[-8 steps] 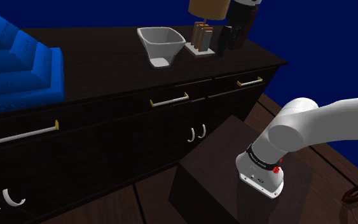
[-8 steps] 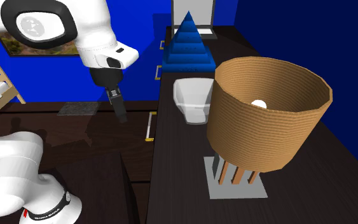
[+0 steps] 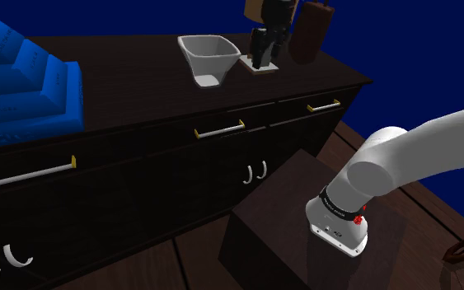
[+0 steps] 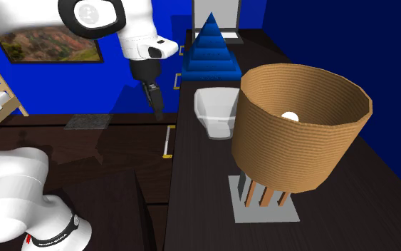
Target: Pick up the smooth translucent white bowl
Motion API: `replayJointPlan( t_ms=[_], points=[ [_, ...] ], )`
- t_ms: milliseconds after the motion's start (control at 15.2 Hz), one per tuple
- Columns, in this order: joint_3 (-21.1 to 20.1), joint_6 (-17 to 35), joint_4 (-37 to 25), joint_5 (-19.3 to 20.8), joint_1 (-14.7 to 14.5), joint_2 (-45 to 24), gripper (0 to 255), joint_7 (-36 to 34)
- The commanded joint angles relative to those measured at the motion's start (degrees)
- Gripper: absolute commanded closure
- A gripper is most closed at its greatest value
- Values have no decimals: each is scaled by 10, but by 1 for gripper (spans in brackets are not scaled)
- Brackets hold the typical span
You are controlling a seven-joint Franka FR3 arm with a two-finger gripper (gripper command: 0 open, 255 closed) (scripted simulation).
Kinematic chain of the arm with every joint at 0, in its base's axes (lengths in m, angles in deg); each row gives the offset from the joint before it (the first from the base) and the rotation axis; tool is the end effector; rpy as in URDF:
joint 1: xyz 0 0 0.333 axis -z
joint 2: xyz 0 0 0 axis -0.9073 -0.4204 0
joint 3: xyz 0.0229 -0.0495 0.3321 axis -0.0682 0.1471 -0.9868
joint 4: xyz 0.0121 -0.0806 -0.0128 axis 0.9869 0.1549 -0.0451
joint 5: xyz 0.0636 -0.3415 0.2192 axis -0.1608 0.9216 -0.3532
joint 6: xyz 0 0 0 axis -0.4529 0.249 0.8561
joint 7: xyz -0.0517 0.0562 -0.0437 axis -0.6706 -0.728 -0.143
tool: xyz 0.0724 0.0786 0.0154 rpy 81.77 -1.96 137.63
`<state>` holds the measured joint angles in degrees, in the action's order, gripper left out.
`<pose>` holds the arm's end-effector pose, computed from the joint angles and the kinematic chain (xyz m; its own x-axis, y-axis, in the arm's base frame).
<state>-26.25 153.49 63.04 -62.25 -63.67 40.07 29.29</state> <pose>0.3915 0.0736 0.6194 0.9963 0.0812 0.0279 0.0777 -0.9910 0.1093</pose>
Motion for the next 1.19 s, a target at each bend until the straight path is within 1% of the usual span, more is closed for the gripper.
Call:
replayJointPlan(
  t_ms=[0,330,594,792,990,1056,1122],
  points=[
    [-23,3,-42,14,4,-49,0,-28],
    [-79,-8,-155,68,9,-172,0,-105],
    [-117,-39,-267,129,2,-283,0,-167],
    [-136,-77,-367,185,-18,-375,0,-208],
    [-143,-130,-490,245,-56,-476,0,-238],
    [-141,-143,-521,258,-67,-500,0,-242],
    [-140,-134,-509,256,-66,-497,0,-244]
  ],
)
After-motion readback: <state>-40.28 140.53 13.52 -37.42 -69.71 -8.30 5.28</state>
